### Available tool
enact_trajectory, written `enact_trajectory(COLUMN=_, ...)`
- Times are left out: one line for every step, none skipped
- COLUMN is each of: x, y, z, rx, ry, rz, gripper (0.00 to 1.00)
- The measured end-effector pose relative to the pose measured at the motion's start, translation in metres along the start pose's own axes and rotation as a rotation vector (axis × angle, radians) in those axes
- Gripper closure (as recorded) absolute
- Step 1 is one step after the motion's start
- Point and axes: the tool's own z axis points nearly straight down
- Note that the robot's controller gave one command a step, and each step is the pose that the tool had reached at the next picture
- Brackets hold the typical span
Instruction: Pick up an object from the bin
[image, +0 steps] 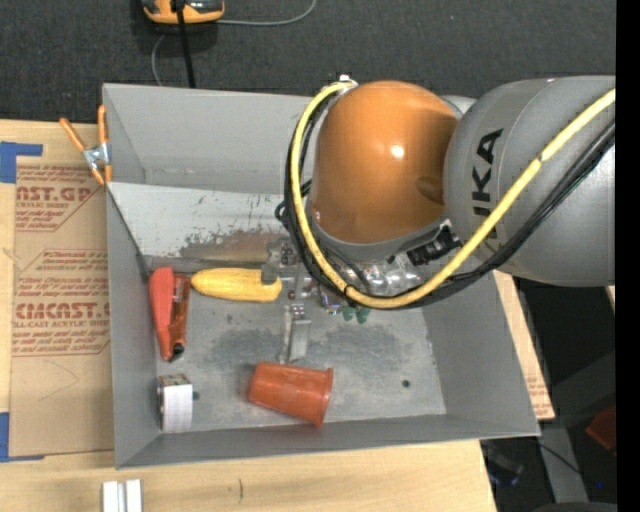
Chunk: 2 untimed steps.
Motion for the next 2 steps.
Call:
enact_trajectory(x=0.005, y=-0.021, z=0.039, rx=0.000, ry=0.004, rz=-0.057, gripper=0.00)
enact_trajectory(x=0.013, y=-0.021, z=0.100, rx=-0.001, ry=-0.001, rz=-0.038, gripper=0.00)
